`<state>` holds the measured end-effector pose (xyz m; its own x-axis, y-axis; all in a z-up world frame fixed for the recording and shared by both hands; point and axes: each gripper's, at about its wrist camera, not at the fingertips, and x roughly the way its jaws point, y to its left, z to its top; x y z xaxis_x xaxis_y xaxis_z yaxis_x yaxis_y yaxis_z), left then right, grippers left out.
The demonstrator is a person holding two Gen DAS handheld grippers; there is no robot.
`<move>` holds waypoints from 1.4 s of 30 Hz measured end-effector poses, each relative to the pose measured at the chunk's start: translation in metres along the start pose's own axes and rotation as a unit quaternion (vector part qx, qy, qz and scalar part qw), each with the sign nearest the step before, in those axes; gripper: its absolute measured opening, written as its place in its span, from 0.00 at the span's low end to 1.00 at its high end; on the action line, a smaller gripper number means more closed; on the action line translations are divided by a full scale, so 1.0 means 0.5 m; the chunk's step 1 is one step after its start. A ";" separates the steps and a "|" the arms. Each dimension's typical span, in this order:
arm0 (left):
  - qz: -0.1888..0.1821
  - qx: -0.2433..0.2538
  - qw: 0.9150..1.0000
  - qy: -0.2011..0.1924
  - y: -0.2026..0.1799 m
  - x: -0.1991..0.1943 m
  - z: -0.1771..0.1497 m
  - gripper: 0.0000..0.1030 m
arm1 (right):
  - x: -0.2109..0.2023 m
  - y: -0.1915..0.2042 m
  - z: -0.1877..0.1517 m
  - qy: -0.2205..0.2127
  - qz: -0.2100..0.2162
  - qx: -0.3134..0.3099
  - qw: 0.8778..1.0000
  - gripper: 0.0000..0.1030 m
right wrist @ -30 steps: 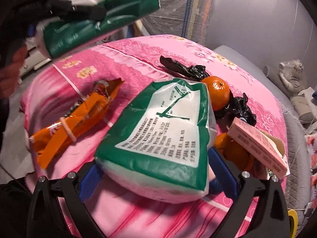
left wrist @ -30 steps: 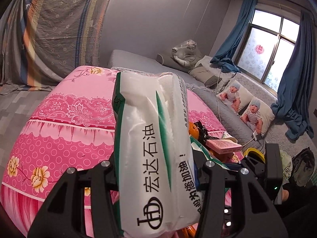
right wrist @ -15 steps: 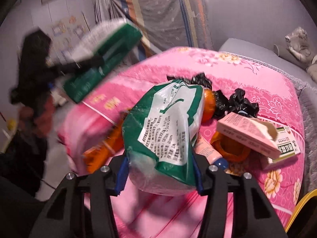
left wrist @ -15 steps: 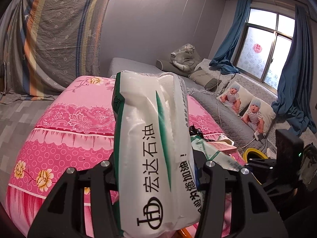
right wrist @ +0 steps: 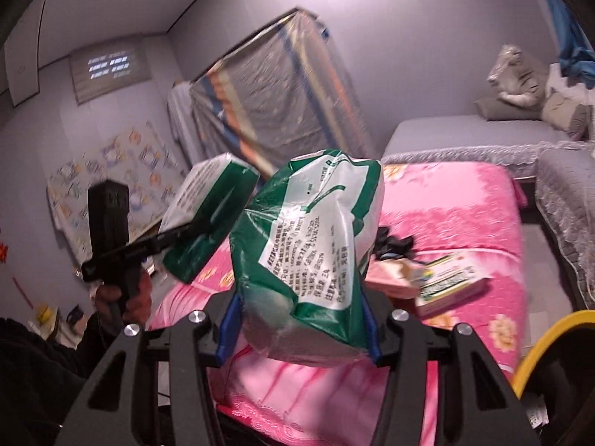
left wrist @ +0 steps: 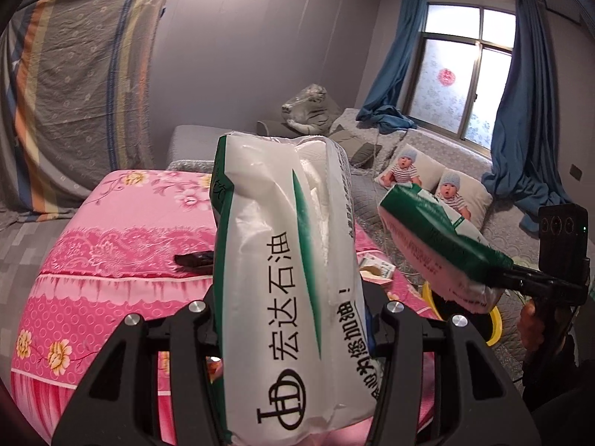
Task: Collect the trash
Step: 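Carry both bags over the yellow bin and open both grippers to drop them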
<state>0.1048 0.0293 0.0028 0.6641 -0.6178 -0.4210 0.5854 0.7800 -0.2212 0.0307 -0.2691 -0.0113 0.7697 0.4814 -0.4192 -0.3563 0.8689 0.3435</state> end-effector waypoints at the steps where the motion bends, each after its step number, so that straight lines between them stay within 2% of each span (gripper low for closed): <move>1: -0.005 0.004 1.000 0.000 -0.015 0.005 0.003 0.46 | -0.015 -0.006 0.000 -0.007 -0.007 0.002 1.000 0.47; 9: -0.058 0.050 0.997 0.007 -0.137 0.057 0.026 0.46 | -0.123 -0.069 -0.014 -0.067 -0.065 0.025 0.995 0.47; 12: -0.084 0.070 0.994 0.011 -0.190 0.083 0.034 0.46 | -0.186 -0.104 -0.029 -0.094 -0.099 0.040 0.990 0.48; 19: -0.149 0.108 0.982 0.037 -0.314 0.178 0.047 0.46 | -0.264 -0.177 -0.069 -0.125 -0.185 0.069 0.972 0.48; 23: -0.191 0.128 0.971 0.059 -0.387 0.245 0.039 0.46 | -0.291 -0.215 -0.104 -0.125 -0.250 0.077 0.957 0.48; 30: -0.243 0.139 0.953 0.113 -0.504 0.368 -0.007 0.46 | -0.315 -0.293 -0.165 -0.112 -0.315 0.108 0.936 0.48; 37: -0.252 0.129 0.946 0.158 -0.585 0.482 -0.049 0.46 | -0.335 -0.357 -0.238 -0.088 -0.349 0.148 0.921 0.48; 42: -0.245 0.125 0.942 0.191 -0.626 0.552 -0.077 0.46 | -0.335 -0.395 -0.281 -0.070 -0.351 0.176 0.917 0.48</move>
<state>0.0868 -0.3815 -0.0779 0.0975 -0.7796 -0.6186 0.9015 0.3325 -0.2769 -0.1023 -0.5054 -0.1270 0.8132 -0.2226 -0.5377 0.4264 0.8567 0.2902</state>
